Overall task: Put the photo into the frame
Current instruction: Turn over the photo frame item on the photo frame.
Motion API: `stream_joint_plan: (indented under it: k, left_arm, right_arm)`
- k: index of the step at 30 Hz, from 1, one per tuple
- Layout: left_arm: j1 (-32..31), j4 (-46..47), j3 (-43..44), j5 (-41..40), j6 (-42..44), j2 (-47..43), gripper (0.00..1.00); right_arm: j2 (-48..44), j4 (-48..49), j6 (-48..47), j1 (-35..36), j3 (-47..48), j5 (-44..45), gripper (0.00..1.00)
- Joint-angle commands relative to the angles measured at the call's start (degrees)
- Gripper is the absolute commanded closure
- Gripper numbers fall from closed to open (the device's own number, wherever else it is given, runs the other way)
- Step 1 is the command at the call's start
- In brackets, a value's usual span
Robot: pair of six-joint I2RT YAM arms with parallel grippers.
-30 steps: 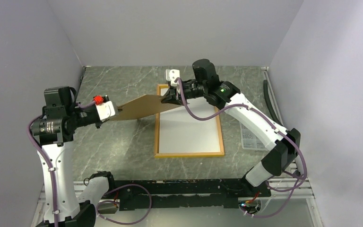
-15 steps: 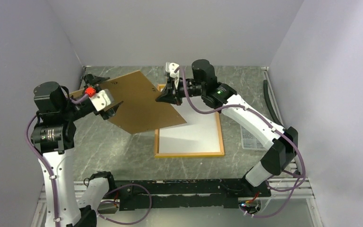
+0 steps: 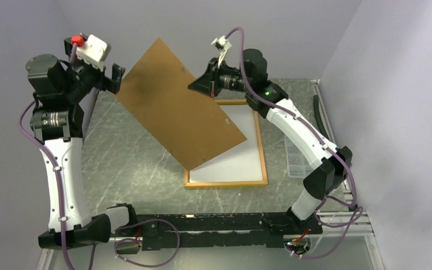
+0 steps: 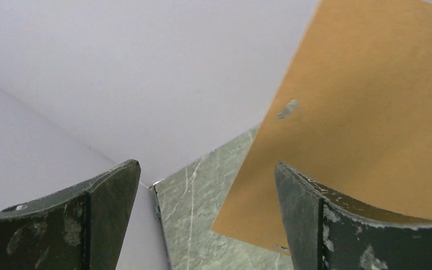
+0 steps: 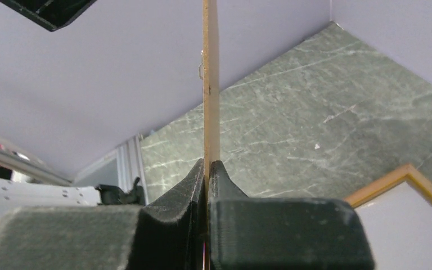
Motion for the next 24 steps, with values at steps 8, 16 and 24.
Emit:
stream_joint_plan:
  k: [8,16,24]
  left_arm:
    - [2.29,-4.72,4.57,-9.89,-8.45,6.77,0.06]
    - [2.52,-17.50,0.04,-4.59,-6.79,12.96,0.06]
    - [2.35,-18.37,-8.50,3.09,-5.69,16.59,0.06]
  right_arm:
    - [-3.00,8.45,34.07,-14.74,-7.23,-5.22,1.00]
    - [-11.51,12.00,37.08,-25.37,-23.54,-4.00,1.00]
    - [-16.51,21.42,41.02,-34.42,-40.35,-8.00,1.00]
